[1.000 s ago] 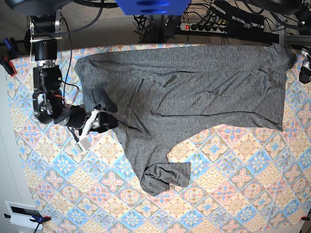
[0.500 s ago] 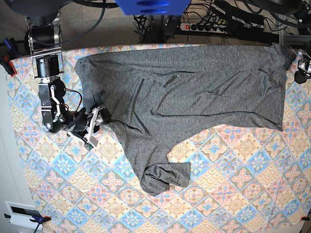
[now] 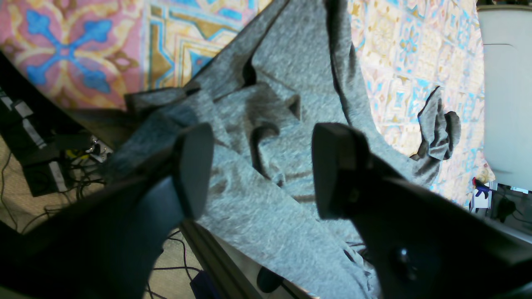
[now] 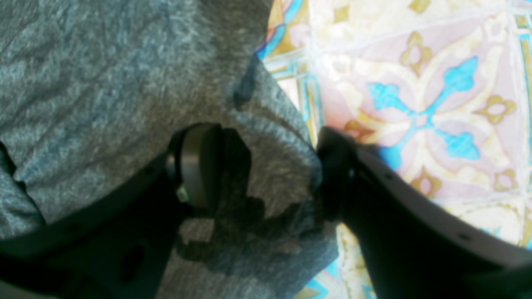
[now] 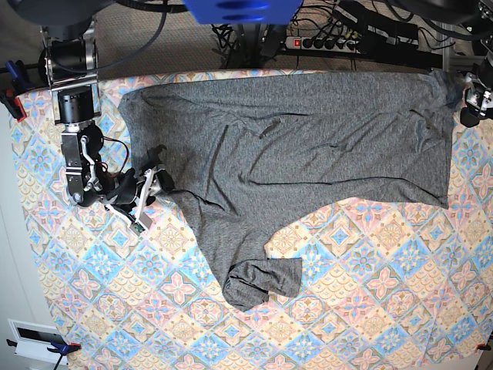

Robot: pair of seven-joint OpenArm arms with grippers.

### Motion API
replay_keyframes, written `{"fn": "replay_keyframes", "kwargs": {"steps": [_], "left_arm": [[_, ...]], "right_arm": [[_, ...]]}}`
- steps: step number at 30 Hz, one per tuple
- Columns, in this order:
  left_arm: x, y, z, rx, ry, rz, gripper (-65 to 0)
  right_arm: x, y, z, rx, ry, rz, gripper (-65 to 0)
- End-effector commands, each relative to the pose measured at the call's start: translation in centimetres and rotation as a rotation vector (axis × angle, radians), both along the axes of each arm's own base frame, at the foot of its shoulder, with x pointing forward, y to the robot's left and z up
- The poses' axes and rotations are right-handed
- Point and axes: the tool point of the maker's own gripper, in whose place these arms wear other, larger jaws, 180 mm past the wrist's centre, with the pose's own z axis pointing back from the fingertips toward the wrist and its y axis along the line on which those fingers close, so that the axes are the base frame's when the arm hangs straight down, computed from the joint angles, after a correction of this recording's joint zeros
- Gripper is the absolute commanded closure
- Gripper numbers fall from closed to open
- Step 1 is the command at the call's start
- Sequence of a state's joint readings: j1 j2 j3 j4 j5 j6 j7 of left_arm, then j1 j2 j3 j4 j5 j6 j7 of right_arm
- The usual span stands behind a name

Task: Layout the t-shirt on the table in an organized manner, then fold the t-shirt properly
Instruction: 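Lower the right gripper to the shirt's side edge and grasp it, then move the left gripper along the shirt side to the hem corner and grasp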

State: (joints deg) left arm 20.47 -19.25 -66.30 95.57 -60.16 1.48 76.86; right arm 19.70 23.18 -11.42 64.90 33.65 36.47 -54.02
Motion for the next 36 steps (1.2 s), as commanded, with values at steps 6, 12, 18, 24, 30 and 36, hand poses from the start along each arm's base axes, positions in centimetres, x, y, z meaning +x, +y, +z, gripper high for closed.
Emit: {"fn": "replay_keyframes", "kwargs": {"steps": [6,12,18,24,30,36], "left_arm": [[0.6,0.6,1.3,0.031,-0.029,-0.01,-37.1],[0.6,0.6,1.3,0.031,-0.031,-0.01,-37.1],[0.6,0.6,1.3,0.031,-0.031,-0.01,-37.1],[0.6,0.6,1.3,0.03,-0.031,-0.01,-37.1],[0.8,0.5,1.4,0.025,-0.041,-0.013,-37.1],[5.2,1.7,4.8,0.073,-0.165,-0.023,-37.1]], "right_arm": [[1.3,1.5,1.4,0.043,-0.041,0.01,-34.8],[1.4,4.0,1.3,0.09,-0.044,0.023,-34.8],[1.3,5.9,1.0,0.133,-0.03,0.024,-34.8],[3.8,5.2,2.0,0.134,-0.037,-0.006,-33.6],[3.9,5.2,1.9,0.13,-0.034,-0.005,-7.2],[3.9,5.2,1.9,0.13,-0.034,-0.006,-1.4]]}}
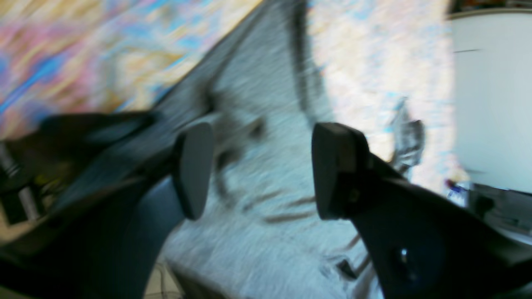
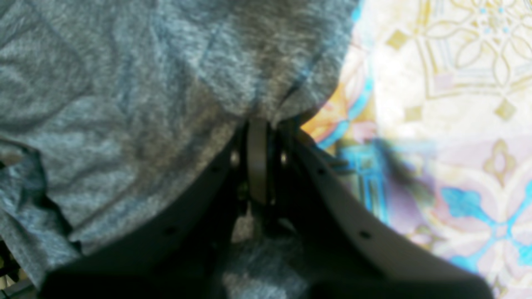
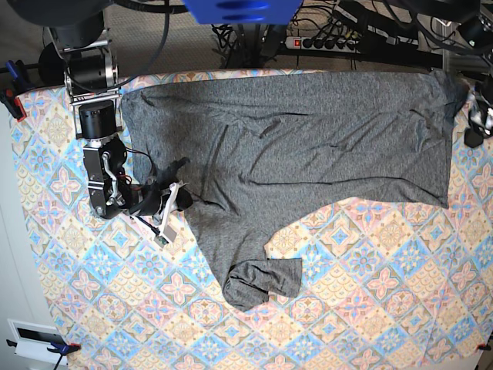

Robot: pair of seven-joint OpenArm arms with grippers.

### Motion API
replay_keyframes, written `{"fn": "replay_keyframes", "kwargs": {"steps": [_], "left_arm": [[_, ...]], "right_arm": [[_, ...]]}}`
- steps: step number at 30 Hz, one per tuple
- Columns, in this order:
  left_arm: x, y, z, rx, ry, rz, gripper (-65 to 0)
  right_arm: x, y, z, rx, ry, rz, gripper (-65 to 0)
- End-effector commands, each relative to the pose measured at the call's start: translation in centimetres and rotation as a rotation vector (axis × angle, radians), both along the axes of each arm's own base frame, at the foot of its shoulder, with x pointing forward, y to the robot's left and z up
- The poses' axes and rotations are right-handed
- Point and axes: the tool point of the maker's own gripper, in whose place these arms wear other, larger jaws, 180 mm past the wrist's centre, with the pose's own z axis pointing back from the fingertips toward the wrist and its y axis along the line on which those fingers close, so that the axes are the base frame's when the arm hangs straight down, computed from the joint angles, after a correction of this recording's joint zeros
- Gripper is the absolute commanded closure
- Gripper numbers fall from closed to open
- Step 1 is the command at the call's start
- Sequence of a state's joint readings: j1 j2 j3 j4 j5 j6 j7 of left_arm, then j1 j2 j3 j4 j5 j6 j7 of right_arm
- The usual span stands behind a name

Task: Layout the t-shirt on the table in an organized manner, then fold the t-shirt properly
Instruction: 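Move the left gripper along the shirt side to the hem corner and grasp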

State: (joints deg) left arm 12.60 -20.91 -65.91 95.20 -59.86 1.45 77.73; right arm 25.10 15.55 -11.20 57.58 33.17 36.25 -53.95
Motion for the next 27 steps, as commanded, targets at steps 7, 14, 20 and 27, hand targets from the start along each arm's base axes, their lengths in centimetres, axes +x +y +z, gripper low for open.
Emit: {"fn": "replay_keyframes", "kwargs": {"steps": [7,14,20,27], "left_arm": [[9.1,3.0,-1.8,-0.093,0.028,0.019,-37.1],[14.2,1.7,-6.6,0.026,0.209,-0.024,-36.5],[15.1,2.0,-6.9,0.149,0.227,-0.043,-25.0],[12.7,6.3,-6.7,0.181,0.295,0.012,-23.4]], "right_arm": [[1.7,-0.1,1.9,0.021,-0.058,-0.007,0.0],[1.7,-0.1,1.9,0.022,-0.058,-0.008,0.0],[1.7,-0.1,1.9,0.022,-0.058,-0.008,0.0],[1.7,-0.1,1.9,0.022,-0.058,-0.008,0.0]]}}
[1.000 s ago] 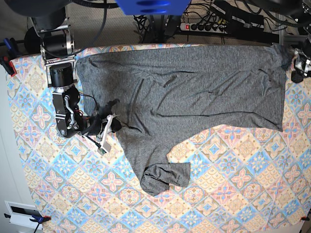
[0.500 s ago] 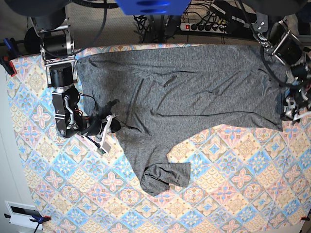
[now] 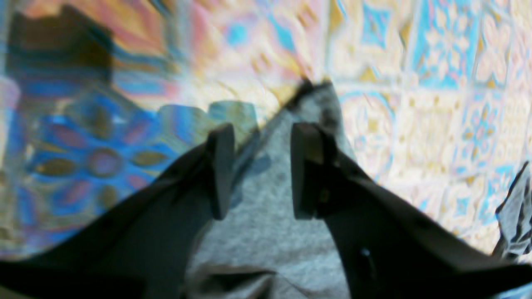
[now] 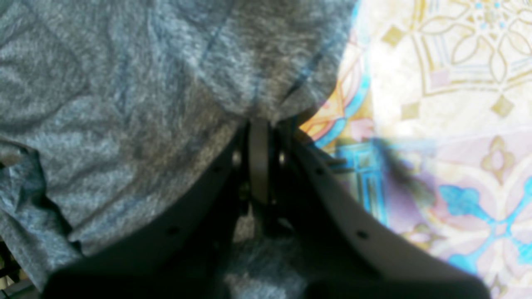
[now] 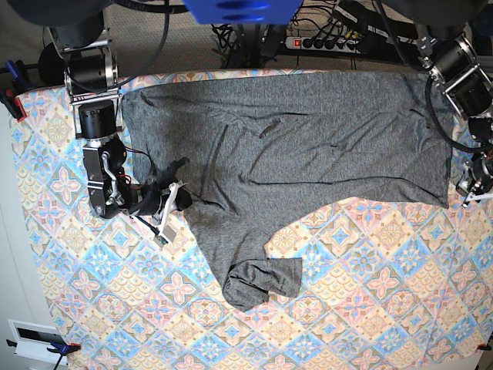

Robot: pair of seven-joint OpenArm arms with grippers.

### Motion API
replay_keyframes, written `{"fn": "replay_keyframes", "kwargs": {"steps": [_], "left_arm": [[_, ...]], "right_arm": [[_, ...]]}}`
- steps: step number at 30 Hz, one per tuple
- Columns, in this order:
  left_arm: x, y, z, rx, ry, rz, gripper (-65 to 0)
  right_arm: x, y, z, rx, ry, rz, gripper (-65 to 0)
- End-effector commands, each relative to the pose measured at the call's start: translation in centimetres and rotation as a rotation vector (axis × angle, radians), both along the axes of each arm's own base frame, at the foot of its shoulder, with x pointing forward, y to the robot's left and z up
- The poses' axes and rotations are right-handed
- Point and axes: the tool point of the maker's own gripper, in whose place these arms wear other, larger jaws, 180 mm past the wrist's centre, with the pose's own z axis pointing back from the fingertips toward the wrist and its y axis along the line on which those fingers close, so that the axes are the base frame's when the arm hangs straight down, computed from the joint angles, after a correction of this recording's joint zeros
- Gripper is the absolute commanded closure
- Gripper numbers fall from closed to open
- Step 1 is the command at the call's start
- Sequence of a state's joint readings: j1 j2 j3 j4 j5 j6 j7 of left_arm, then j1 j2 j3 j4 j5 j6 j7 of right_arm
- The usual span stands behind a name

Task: Layout the t-shirt on the table in an organized manner, then fold the t-shirt properly
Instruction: 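Move the left gripper along the shirt side to the hem corner and grasp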

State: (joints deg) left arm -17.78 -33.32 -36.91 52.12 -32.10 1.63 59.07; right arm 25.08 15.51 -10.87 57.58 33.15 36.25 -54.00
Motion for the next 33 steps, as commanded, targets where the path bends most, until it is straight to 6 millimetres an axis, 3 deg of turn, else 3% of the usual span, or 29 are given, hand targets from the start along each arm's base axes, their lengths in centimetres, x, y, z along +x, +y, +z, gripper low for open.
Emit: {"fn": "replay_keyframes", "kwargs": {"steps": [1,4,10,15,22,33], "left_arm": [[0.3,1.6,1.4,0.037,-0.029,0.02,-24.6],[-1.8,3.7,-0.1,0.066,0.014,0.068,-29.2],[-3.3,4.0,-1.6,0.089,0.042,0.085,-31.5],[-2.8,1.8,-3.2,0.043,0.044,0.072,-31.5],[-1.7,-2.9,-5.9,-0.03,0.055,0.019,-31.5],[1.2,-7.1,-6.5,-0.105,0.007,-0.015,-31.5]], "right_arm": [[1.6,-0.1,1.9,0.02,-0.058,-0.004,0.0],[1.6,-0.1,1.9,0.02,-0.058,-0.004,0.0],[1.7,0.0,2.0,0.02,-0.062,-0.002,0.0],[1.7,0.0,2.0,0.02,-0.062,-0.002,0.0],[1.7,0.0,2.0,0.02,-0.062,-0.002,0.0],[1.7,0.0,2.0,0.02,-0.062,-0.002,0.0]]}}
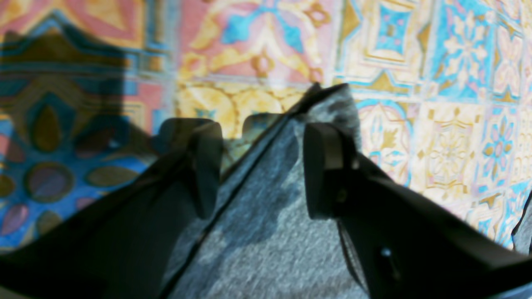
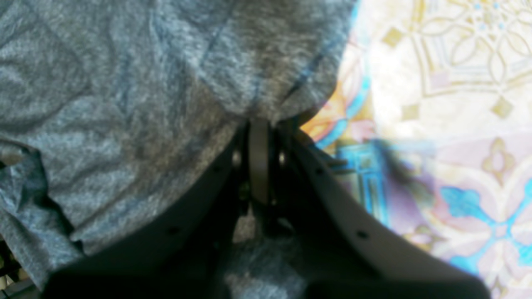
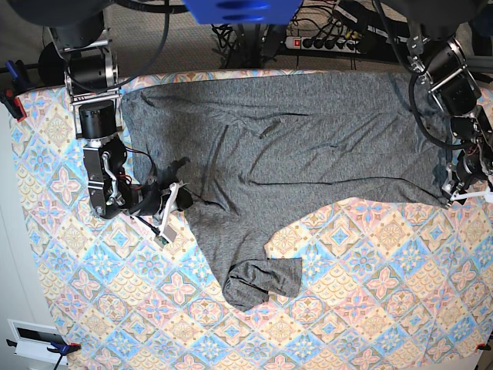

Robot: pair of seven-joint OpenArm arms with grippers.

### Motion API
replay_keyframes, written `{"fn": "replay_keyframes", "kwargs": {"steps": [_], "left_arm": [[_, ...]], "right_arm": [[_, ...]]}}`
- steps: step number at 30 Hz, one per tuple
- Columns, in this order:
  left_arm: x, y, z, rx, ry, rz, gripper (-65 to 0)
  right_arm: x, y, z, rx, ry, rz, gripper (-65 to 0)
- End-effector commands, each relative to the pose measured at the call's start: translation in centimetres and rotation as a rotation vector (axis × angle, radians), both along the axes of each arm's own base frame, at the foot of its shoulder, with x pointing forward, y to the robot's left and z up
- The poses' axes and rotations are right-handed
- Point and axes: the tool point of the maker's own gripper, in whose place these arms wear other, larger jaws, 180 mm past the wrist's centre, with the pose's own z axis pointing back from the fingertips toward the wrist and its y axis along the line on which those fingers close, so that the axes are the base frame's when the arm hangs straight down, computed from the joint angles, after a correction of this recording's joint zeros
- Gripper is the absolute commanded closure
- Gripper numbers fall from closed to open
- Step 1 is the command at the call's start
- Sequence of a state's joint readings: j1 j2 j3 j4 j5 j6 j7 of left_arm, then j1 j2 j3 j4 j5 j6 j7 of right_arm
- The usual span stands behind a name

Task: Layout the t-shirt on the table in an organized manner, then fold the t-shirt properly
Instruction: 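Move the left gripper along the shirt side to the hem corner and grasp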

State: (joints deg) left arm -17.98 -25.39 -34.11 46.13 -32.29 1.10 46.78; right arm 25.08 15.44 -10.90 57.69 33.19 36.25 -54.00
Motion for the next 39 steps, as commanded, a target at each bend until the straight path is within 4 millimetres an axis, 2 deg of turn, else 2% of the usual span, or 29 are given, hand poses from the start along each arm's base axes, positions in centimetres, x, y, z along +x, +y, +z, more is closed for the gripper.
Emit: {"fn": "replay_keyframes", "kwargs": {"steps": [1,6,10,17,25,30,35,39], "left_arm": [[-0.3,-1.9,-0.8,-0.071,0.039,-0.032,-31.5],[0.2,-3.3,-1.2,-0.092,0.027,-0.038,-31.5],[0.9,-3.0,-1.1,-0.057,-0.014,-0.014,-31.5],[1.1,-3.1,-1.2,-0.052,-0.024,-0.008,-31.1],[1.6,-2.8,-1.1,-0.018,-0.061,0.019,-17.0],[1.6,-3.0,-1.1,-0.022,-0.056,0.013,0.0],[1.7,-2.9,-1.0,-0.02,-0.06,0.014,0.0],[2.9,-2.0,1.6,0.033,-0.126,0.004,0.0]], "right_arm": [[1.6,-0.1,2.0,0.018,-0.06,-0.003,0.0],[1.7,-0.1,2.0,0.023,-0.061,-0.005,0.0],[1.6,-0.1,2.0,0.023,-0.059,-0.005,0.0],[1.6,-0.1,2.0,0.023,-0.059,-0.005,0.0],[2.0,0.2,2.3,0.046,-0.082,-0.017,0.0],[2.0,0.2,2.3,0.049,-0.084,-0.018,0.0],[2.0,0.2,2.3,0.049,-0.084,-0.018,0.0],[2.3,-0.2,2.6,0.058,-0.093,-0.036,0.0]]}}
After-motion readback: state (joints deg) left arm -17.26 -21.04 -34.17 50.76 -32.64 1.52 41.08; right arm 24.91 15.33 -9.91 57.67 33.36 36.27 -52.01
